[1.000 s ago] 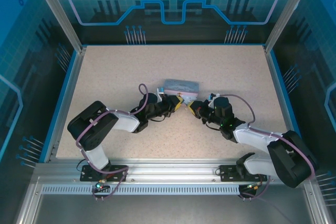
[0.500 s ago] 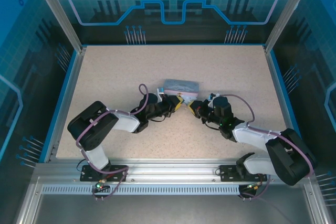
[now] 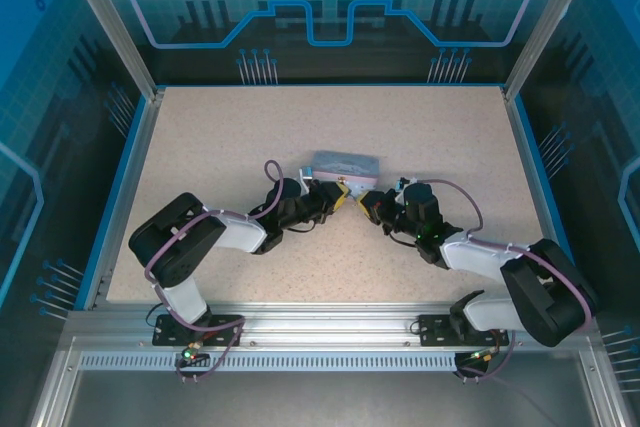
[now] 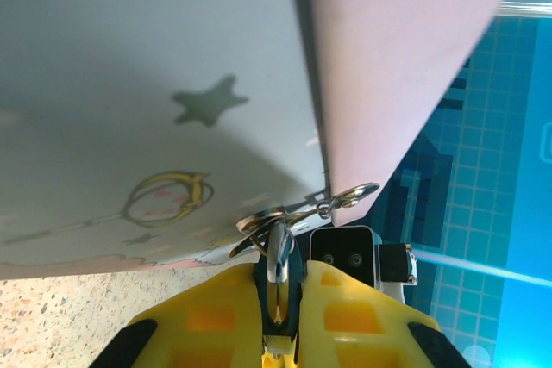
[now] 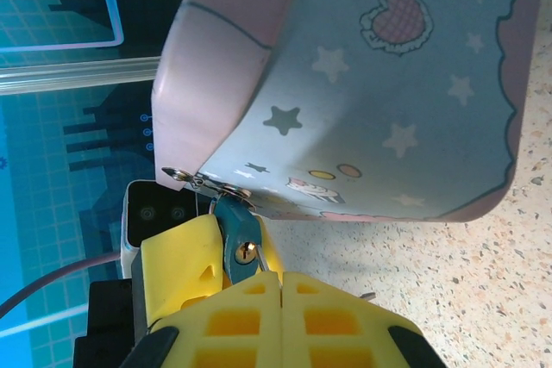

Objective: Unlock a padlock with a key

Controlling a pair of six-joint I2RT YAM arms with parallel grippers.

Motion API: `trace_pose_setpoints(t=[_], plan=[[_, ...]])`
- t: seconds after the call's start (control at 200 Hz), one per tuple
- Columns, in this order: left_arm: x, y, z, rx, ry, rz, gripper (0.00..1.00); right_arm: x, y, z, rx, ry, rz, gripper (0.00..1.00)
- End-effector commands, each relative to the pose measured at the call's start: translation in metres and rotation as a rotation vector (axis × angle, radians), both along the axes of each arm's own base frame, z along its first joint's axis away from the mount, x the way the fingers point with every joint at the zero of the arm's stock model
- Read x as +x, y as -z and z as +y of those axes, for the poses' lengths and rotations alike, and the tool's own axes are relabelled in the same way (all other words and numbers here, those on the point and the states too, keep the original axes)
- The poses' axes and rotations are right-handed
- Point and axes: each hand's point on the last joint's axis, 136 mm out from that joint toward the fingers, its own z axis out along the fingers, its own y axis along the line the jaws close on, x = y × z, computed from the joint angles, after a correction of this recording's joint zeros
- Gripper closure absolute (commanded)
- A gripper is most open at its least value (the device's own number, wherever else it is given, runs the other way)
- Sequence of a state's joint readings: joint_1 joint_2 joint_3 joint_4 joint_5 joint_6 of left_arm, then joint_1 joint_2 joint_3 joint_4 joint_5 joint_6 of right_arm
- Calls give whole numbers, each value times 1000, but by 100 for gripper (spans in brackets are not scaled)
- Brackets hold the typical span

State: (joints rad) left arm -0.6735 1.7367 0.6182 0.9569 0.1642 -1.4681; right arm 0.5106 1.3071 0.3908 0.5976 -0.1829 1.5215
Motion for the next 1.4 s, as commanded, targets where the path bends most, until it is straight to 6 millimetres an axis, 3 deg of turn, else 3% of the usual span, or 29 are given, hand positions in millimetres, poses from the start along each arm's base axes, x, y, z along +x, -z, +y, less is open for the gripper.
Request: trace_pose_setpoints(t=[0.0,0.925,1.396], plan=[[0,-19,-6,-55,10,-61,100,11,-20,7,32,11,-53,100],[-2,-6,-5,-24,8,-49,100,11,-27,1,28,20,-69,100],[-1,-30,-16,-124,0,-80,100,18,-14,6,79,36,-66,100]])
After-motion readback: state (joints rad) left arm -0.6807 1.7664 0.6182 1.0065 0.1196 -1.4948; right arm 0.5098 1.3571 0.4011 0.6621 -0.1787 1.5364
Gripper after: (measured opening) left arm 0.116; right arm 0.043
